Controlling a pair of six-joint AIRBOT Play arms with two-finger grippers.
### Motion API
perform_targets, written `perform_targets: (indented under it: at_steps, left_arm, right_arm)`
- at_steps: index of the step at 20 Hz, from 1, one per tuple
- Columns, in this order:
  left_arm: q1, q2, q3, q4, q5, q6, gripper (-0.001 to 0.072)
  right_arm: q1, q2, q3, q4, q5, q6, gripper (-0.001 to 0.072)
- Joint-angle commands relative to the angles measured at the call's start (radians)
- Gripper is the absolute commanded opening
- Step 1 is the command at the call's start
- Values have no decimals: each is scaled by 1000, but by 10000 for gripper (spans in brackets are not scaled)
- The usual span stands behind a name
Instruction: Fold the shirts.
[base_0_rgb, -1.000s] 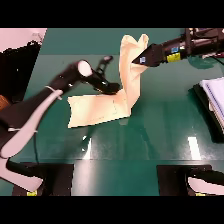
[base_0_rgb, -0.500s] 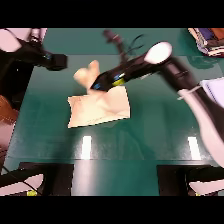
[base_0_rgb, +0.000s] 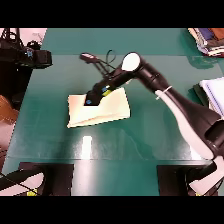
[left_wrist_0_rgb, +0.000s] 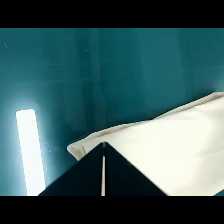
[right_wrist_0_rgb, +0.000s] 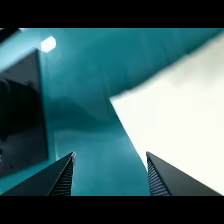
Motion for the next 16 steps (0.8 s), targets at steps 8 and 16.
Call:
perform_targets:
  at_steps: [8,16]
  left_arm:
    - [3,2,-14,-42,-2,0,23]
    - [3,1,-58,-85,45,0,23]
  right_arm:
    - [-491,229,-571,-72,-61,64,667]
    - [-460,51,-634,215,-123,-4,682]
